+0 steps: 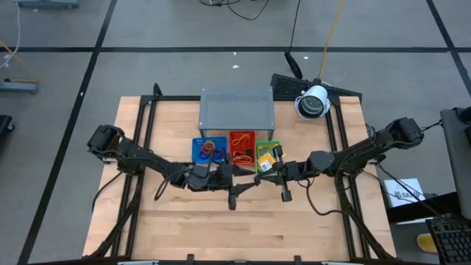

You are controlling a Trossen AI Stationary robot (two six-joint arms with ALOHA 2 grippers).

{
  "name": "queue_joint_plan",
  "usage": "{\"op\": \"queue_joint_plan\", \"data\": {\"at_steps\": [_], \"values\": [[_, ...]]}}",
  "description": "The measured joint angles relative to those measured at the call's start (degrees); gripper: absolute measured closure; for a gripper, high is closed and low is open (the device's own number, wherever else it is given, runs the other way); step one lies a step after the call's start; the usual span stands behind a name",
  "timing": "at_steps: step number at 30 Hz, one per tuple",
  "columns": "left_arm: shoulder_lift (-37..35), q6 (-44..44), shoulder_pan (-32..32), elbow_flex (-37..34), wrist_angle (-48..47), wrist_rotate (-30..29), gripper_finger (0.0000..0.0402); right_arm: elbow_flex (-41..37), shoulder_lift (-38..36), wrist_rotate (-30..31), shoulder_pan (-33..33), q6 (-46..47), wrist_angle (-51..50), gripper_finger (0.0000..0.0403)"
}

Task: Pick & Place Office Desk Supplies
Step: Put the black rubber band into the red bin

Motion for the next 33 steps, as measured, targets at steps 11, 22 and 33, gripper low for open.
{"op": "queue_joint_plan", "data": {"at_steps": [11,22,33], "values": [[0.91,-2.55,1.23,0.02,-0.20,3.33,0.0220,0.73,4.72,-0.25,-0.37,-1.12,6.66,0.0403],[1.53,-3.02,1.31,0.02,-0.10,3.14,0.0262,0.96,4.54,-0.42,-0.37,-1.12,5.99,0.0403],[1.53,2.17,1.22,0.02,-1.64,2.43,0.0395,0.96,4.19,-0.38,-0.37,0.70,5.83,0.0376]]}}
